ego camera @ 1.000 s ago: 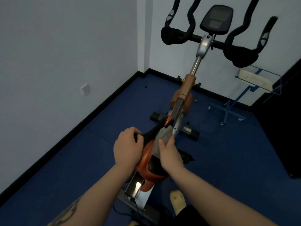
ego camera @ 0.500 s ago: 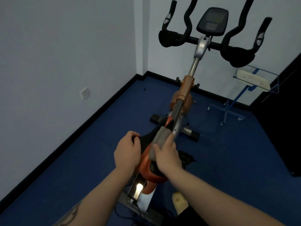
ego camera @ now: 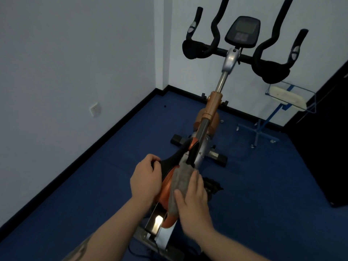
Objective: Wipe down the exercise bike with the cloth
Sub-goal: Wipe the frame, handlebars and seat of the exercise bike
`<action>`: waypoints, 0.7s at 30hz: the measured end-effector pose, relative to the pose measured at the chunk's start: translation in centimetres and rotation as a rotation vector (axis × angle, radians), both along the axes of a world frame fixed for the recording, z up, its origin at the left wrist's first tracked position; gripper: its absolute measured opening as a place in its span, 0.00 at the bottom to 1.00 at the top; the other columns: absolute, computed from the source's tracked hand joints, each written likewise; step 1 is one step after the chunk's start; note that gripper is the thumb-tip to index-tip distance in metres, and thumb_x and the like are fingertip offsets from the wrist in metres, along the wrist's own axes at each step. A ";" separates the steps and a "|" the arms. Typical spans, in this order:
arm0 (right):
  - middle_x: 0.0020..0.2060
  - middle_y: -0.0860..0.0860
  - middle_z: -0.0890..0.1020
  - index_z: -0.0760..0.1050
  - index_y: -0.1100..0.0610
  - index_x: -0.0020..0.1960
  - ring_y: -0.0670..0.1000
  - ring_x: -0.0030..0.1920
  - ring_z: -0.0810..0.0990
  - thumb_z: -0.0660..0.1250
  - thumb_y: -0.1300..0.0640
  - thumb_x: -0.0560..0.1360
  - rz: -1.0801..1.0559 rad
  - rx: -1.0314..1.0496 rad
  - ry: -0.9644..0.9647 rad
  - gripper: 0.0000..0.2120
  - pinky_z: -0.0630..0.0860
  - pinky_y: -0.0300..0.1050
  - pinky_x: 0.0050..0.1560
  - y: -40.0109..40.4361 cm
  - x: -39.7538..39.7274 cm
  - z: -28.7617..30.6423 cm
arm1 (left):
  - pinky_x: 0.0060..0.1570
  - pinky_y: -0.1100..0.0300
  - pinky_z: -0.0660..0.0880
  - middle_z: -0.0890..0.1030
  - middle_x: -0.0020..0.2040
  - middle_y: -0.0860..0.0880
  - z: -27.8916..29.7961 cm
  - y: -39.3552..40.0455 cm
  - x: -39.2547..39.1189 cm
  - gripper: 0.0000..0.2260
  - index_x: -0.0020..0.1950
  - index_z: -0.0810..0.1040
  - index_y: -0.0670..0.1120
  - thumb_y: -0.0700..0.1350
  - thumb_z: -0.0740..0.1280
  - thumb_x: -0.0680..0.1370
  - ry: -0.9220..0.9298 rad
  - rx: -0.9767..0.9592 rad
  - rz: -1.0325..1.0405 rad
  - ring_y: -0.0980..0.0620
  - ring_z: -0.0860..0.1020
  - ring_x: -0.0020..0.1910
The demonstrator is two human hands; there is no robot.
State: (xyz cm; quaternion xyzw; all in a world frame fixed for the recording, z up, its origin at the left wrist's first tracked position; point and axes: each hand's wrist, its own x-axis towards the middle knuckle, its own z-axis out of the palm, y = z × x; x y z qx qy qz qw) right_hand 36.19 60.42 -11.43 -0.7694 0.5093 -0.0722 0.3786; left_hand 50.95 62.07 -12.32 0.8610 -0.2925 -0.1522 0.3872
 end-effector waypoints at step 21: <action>0.76 0.42 0.33 0.20 0.44 0.70 0.49 0.77 0.41 0.54 0.36 0.79 0.175 0.055 0.003 0.42 0.49 0.50 0.76 -0.5 -1.5 0.5 | 0.35 0.62 0.69 0.78 0.44 0.60 0.1 0.1 -0.1 0.07 0.49 0.75 0.59 0.48 0.58 0.81 -0.005 -0.002 0.033 0.62 0.75 0.41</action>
